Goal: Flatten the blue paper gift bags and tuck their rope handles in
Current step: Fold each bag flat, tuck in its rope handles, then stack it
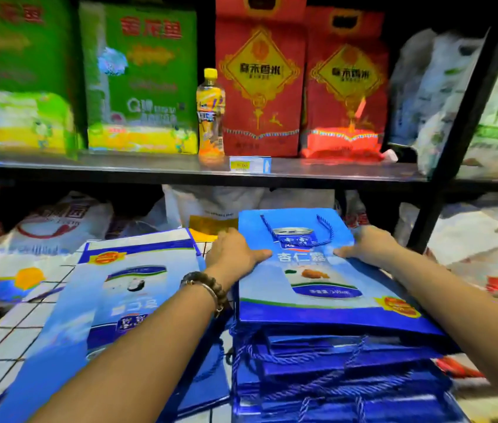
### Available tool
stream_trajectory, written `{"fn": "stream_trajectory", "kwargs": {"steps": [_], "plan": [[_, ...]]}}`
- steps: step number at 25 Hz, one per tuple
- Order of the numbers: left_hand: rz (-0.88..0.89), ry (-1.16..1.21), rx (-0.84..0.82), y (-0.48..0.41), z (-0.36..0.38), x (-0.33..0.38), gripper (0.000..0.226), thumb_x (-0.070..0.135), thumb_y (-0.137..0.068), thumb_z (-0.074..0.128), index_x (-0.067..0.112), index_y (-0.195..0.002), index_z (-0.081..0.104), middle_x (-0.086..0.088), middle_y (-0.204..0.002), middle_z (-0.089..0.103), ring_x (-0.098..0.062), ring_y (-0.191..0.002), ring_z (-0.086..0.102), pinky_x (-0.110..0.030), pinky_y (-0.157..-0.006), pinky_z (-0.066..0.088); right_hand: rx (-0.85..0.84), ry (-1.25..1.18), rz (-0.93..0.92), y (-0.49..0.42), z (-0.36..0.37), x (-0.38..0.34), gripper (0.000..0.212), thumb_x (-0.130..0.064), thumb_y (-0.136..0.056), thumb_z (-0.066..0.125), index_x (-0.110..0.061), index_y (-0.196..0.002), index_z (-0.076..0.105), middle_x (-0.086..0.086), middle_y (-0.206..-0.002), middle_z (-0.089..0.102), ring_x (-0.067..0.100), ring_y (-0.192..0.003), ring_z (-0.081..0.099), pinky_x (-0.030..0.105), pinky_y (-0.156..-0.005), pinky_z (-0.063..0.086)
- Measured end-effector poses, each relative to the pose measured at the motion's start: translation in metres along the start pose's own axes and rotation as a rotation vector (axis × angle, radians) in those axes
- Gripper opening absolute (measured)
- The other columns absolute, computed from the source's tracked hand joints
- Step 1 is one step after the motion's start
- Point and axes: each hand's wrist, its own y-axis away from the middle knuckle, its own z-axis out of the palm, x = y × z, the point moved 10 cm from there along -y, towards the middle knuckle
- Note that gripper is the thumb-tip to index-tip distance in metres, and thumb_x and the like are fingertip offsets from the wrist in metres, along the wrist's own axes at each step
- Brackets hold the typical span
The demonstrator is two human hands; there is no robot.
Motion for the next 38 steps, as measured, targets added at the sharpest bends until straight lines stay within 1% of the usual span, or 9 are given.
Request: {"fn": "stream_trajectory", "kwargs": {"steps": [3,8,13,16,18,21,25,30,38], "plan": [[0.120,0.032,0.077,0.014,-0.042,0.037,0.059,0.050,-0.081,0.059,0.014,-0.126,0.049,-0.009,-0.132,0.045,-0.027,-0.120,0.045,-0.035,-0.096,0.039,0.088,0.178,-0.086,0.019,-0.038,-0.033,0.073,-0.044,-0.074,0.070,-0.007,-0.130,0.040,0.019,-0.126,0.050,0.035,-0.113,0.050,0.038,-0.089,0.044],[0.301,-0.075,-0.512,0.083,-0.001,0.083,0.071,0.073,-0.068,0.043,0.029,-0.123,0.050,0.001,-0.128,0.049,-0.018,-0.117,0.045,-0.032,-0.099,0.035,-0.218,0.141,-0.316,0.078,-0.002,-0.082,0.075,-0.055,-0.088,0.043,-0.019,-0.147,0.013,0.006,-0.152,0.027,0.024,-0.137,0.030,0.031,-0.109,0.025],[0.364,-0.250,-0.534,0.097,0.044,0.064,0.070,0.066,-0.088,0.028,0.028,-0.147,0.017,-0.004,-0.157,0.006,-0.021,-0.144,0.003,-0.044,-0.115,0.007,-0.328,0.026,-0.255,0.092,0.043,-0.063,0.048,-0.034,-0.100,0.018,-0.022,-0.146,0.012,0.008,-0.155,0.012,0.027,-0.142,0.011,0.034,-0.113,0.012],[0.333,-0.222,-0.573,0.099,0.059,0.054,0.074,0.068,-0.086,0.025,0.028,-0.147,0.013,-0.006,-0.157,0.001,-0.021,-0.144,-0.002,-0.044,-0.115,0.003,-0.546,0.471,-0.405,0.102,0.072,-0.064,0.092,-0.078,-0.071,-0.012,-0.029,-0.146,0.007,0.004,-0.156,-0.004,0.029,-0.143,-0.007,0.048,-0.114,0.008],[0.312,-0.200,-0.588,0.100,0.060,0.052,0.073,0.066,-0.087,0.026,0.026,-0.147,0.015,-0.006,-0.157,0.001,-0.021,-0.144,-0.002,-0.044,-0.114,0.003,-0.586,0.601,-0.438,0.107,0.080,-0.066,0.071,-0.065,-0.086,-0.005,-0.028,-0.146,0.003,0.005,-0.155,-0.008,0.029,-0.143,-0.011,0.050,-0.114,0.006],[0.290,-0.095,-0.456,0.099,0.042,0.056,0.065,0.062,-0.085,0.032,0.023,-0.137,0.041,-0.008,-0.149,0.032,-0.025,-0.137,0.025,-0.039,-0.108,0.024,-0.465,0.449,-0.323,0.098,0.065,-0.066,0.047,-0.029,-0.101,0.012,-0.024,-0.146,0.000,0.010,-0.156,-0.007,0.031,-0.143,-0.008,0.045,-0.115,0.005],[0.323,0.084,-0.112,0.106,-0.025,0.063,0.038,0.041,-0.092,0.045,0.023,-0.125,0.054,-0.002,-0.128,0.057,-0.021,-0.114,0.051,-0.032,-0.092,0.042,-0.263,0.509,-0.413,0.107,0.028,-0.095,0.073,-0.058,-0.090,-0.002,-0.017,-0.139,0.033,0.010,-0.144,0.036,0.027,-0.131,0.034,0.038,-0.107,0.028],[0.345,0.261,-0.051,0.159,-0.095,0.012,0.033,0.042,-0.087,0.052,0.035,-0.118,0.056,0.019,-0.121,0.057,-0.002,-0.110,0.052,-0.021,-0.095,0.038,0.178,0.362,-0.591,0.141,-0.027,-0.157,0.038,-0.041,-0.091,0.040,-0.024,-0.123,0.052,-0.001,-0.128,0.055,0.023,-0.116,0.051,0.037,-0.088,0.044],[0.258,-0.225,-0.193,0.241,-0.087,-0.111,0.107,0.095,-0.045,0.005,0.046,-0.136,0.032,0.041,-0.134,0.007,0.022,-0.123,0.006,0.002,-0.097,0.000,-0.122,0.174,-0.794,0.199,0.018,-0.202,0.082,-0.081,-0.068,0.000,-0.046,-0.136,0.031,-0.024,-0.145,0.032,0.006,-0.132,0.035,0.030,-0.108,0.029]]}}
